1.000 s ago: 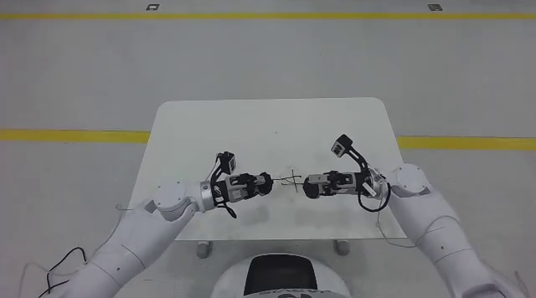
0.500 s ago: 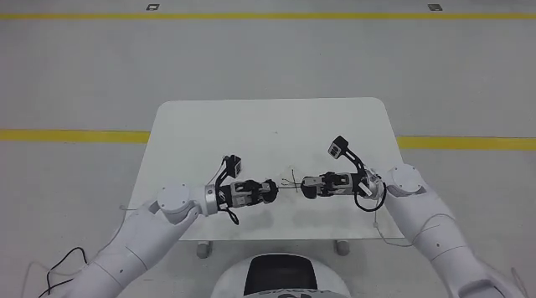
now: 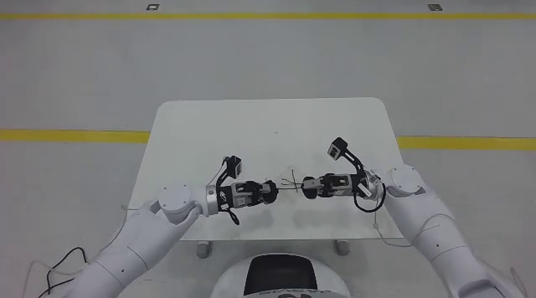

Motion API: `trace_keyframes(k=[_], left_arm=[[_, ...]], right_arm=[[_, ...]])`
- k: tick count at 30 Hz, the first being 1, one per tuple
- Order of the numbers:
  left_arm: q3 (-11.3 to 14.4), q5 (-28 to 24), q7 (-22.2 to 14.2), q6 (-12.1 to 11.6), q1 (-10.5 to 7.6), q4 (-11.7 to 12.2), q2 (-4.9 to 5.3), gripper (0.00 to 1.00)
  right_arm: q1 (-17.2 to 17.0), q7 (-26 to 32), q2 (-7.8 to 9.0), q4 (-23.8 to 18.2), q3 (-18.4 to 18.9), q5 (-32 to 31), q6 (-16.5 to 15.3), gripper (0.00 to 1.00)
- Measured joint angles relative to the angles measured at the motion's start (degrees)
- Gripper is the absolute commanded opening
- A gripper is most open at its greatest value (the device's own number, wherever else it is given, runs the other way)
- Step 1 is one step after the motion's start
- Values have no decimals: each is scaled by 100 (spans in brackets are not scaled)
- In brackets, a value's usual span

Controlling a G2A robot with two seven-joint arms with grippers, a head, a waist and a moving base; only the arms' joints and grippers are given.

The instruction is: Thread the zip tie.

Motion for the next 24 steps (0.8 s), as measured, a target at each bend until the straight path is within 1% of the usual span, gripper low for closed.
trace_keyframes(k=[8, 9, 10, 19, 20, 21, 22, 24], left_arm=[[-8, -35, 18, 12, -5, 46, -13, 0], [-8, -32, 14, 12, -5, 47, -14, 0], [-8, -29, 11, 12, -6, 48, -14, 0], [-16, -4, 17, 27, -5, 44, -21, 0], [-18, -5, 27, 27, -2, 44, -22, 24], [-20, -6, 37, 24, 0, 43, -23, 45], [-24, -6, 53, 17, 3, 42, -24, 100], [-32, -13, 104, -12, 13, 37, -28, 100]], right_arm=[[-17, 0, 14, -19, 16, -10, 0, 7], [-20, 0, 15, -20, 20, -11, 0, 5], [-22, 0, 17, -21, 24, -12, 0, 0], [-16, 0, 24, 4, 21, -48, 0, 0], [-15, 0, 25, 6, 18, -51, 0, 0], [-15, 0, 26, 9, 17, -51, 0, 0], [-15, 0, 26, 15, 17, -50, 0, 0], [-17, 0, 27, 27, 25, -27, 0, 0]])
